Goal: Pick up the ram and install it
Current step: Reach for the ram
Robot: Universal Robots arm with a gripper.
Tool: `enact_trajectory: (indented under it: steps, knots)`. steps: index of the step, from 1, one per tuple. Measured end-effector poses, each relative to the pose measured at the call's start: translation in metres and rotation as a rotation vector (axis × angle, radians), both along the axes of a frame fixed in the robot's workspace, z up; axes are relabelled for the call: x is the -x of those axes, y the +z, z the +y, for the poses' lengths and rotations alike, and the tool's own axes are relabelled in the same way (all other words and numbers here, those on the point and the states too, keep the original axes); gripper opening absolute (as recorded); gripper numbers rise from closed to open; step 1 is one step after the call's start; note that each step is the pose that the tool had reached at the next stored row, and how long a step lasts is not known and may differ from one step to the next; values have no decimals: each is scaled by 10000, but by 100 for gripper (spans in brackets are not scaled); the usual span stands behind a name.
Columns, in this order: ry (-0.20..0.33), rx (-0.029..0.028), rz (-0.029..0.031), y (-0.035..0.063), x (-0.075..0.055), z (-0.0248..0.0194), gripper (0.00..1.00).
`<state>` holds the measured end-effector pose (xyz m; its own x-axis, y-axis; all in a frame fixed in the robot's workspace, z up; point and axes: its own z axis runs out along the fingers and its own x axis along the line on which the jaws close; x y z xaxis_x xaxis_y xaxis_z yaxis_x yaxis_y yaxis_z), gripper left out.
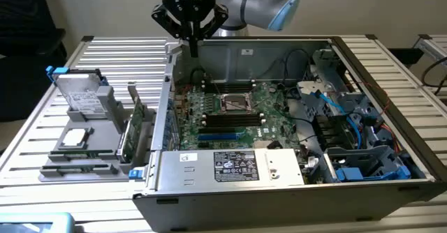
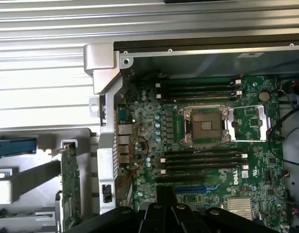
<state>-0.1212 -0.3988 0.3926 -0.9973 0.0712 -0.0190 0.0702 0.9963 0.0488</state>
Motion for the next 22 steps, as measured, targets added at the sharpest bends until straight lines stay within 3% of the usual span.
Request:
enact_trajectory:
  steps: [18,20,22]
  knots:
    - [0,1,1,-8,0,-8,11]
    - [0,1,1,-25,0,-38,11]
    - [-3,0,5,-39,0,-96,11]
